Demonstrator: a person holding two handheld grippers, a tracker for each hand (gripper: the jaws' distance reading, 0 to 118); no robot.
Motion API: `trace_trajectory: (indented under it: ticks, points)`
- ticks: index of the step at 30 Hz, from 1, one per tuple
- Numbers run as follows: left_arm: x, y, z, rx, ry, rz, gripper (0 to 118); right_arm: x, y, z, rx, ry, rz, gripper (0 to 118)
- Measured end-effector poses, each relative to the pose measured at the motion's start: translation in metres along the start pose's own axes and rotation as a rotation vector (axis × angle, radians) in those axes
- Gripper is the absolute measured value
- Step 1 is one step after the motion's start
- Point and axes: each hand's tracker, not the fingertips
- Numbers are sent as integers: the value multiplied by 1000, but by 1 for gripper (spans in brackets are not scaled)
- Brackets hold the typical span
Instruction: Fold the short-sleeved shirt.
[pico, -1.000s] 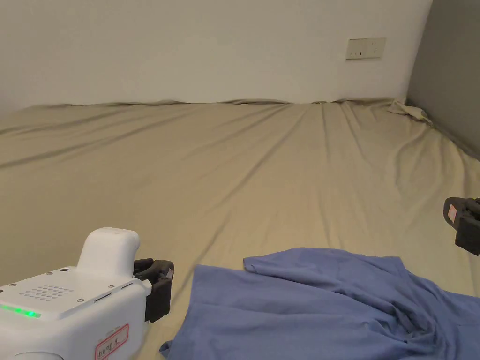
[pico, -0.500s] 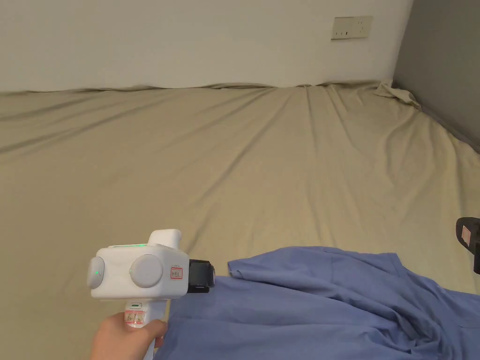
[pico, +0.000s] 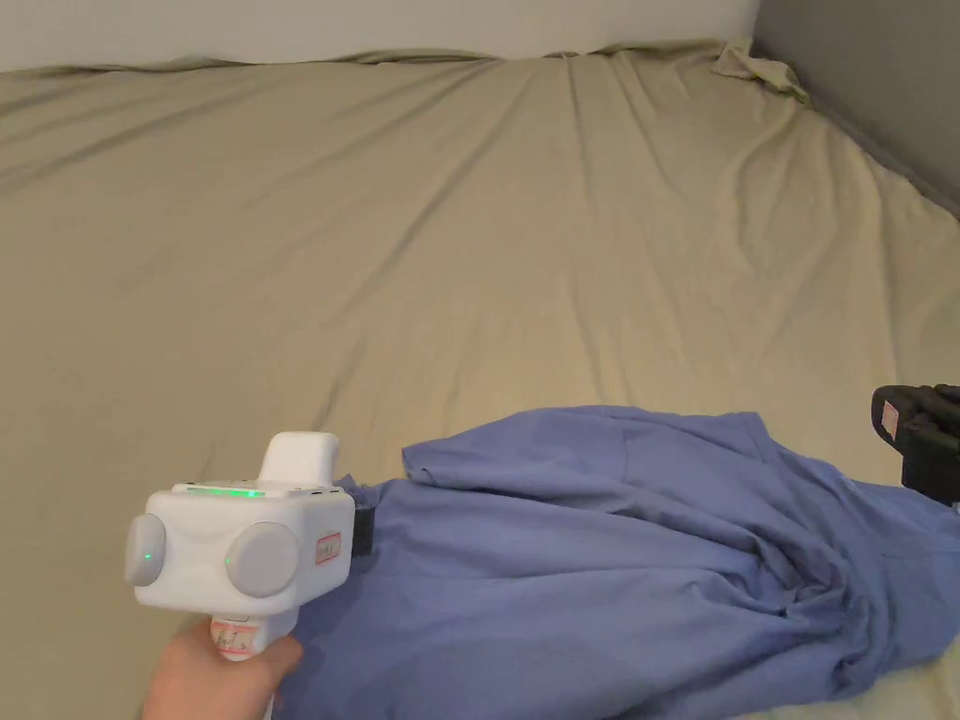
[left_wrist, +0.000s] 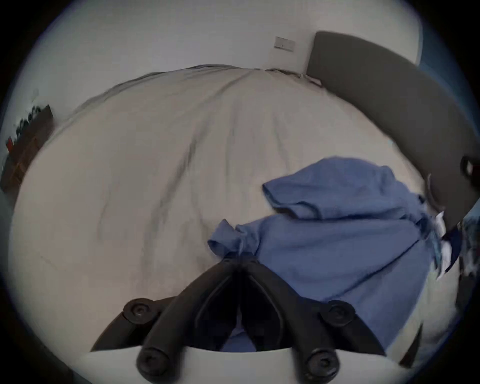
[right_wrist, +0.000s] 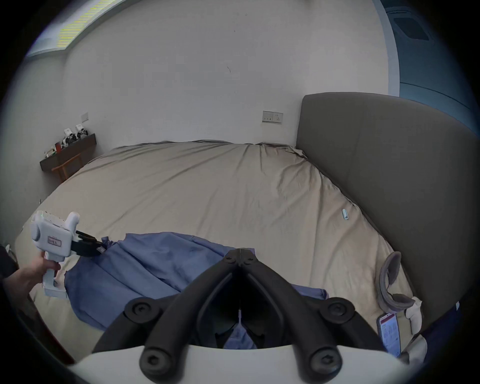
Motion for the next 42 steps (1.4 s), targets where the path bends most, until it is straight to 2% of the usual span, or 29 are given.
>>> trace_trajectory:
  ticks: [3,6,7,8,9,10,11,13,15,18,20,22,23,24,25,26,27,28,29,30,33,37,42]
  points:
    - [-7,5,36,82,19,-10,0,10,2,10,18,3,-27,2]
    - [-11,6,73,152,-49,66,0,30,4,20,31,-17,-51,3]
    - [-10,5,79,159,-41,70,0,39,3,18,10,-38,-63,40]
    - [-9,5,83,158,-41,66,0,51,1,14,-51,-80,-84,97]
    - [-8,4,84,162,-42,67,0,64,-3,4,-133,-79,-105,118]
    - [-10,4,86,163,-39,72,0,79,-11,-12,-240,-59,-149,118]
    - [-9,5,85,157,-40,74,0,94,-21,-15,-221,-72,-189,118]
    - [-6,3,81,146,-34,73,0,122,-44,-42,-312,-133,-263,118]
    - [-1,3,79,134,-37,78,0,140,-64,-67,-375,-153,-305,118]
    - [0,5,72,115,-39,88,0,150,-83,-108,-480,-165,-288,113]
    - [1,5,67,106,-35,95,0,145,-93,-129,-539,-172,-242,88]
    - [-1,5,62,97,-40,108,0,140,-101,-142,-586,-175,-199,84]
    - [0,5,60,91,-37,107,0,138,-102,-138,-556,-146,-221,83]
    - [1,4,59,89,-33,107,0,135,-96,-125,-513,-160,-186,83]
    - [-3,2,55,88,-33,111,0,133,-94,-122,-502,-120,-159,65]
    - [-9,0,51,87,-35,119,0,129,-92,-118,-494,-93,-165,39]
    - [-10,0,50,86,-43,131,0,120,-90,-114,-482,-150,-123,13]
    - [-11,0,51,92,-49,145,0,116,-84,-113,-489,-199,-39,12]
    - [-11,0,52,99,-57,162,0,112,-84,-111,-488,-170,-2,11]
    - [-8,0,57,111,-76,173,0,108,-82,-105,-469,-188,33,11]
    - [-9,8,76,156,-103,194,0,100,-66,-79,-359,-130,-67,10]
    - [-14,29,140,329,-160,221,0,83,-18,-26,-139,-88,-83,10]
    - [-16,72,254,565,-136,129,0,59,65,43,141,70,-219,10]
